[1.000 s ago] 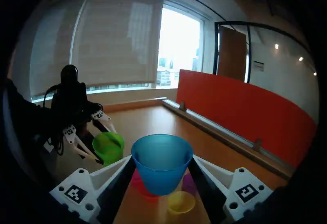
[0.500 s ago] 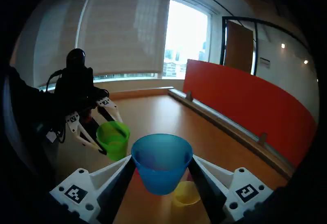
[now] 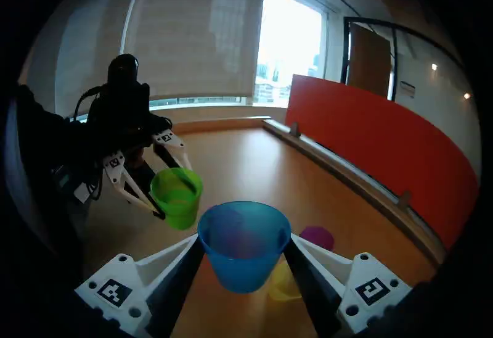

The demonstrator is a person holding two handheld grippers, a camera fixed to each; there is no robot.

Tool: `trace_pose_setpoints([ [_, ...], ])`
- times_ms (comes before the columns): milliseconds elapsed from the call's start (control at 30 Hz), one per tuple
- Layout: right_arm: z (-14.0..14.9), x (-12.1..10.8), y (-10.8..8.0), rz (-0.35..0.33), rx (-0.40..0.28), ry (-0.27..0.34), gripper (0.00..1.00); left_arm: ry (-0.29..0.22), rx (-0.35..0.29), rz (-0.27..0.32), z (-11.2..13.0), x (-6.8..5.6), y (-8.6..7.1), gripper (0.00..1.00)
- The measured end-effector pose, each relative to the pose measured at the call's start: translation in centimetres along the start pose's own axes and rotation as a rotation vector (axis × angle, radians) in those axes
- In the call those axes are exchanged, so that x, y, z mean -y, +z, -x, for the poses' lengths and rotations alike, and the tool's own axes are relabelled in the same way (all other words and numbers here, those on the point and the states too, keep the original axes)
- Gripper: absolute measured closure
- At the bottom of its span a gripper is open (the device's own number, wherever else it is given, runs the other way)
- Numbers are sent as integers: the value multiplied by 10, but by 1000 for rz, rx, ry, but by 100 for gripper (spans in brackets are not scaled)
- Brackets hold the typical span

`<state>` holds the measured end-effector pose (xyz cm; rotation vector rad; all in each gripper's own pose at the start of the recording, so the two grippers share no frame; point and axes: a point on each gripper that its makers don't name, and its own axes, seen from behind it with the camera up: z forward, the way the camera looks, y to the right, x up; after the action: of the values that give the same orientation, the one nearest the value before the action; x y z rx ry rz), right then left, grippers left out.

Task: Pour water

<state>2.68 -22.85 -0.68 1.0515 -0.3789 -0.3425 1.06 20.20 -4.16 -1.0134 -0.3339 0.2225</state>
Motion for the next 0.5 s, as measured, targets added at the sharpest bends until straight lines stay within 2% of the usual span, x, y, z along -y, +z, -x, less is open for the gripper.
trace_pose_setpoints([
  [500, 32, 16, 10, -51, 71, -14, 10, -11, 70, 27, 28, -10, 5, 18],
])
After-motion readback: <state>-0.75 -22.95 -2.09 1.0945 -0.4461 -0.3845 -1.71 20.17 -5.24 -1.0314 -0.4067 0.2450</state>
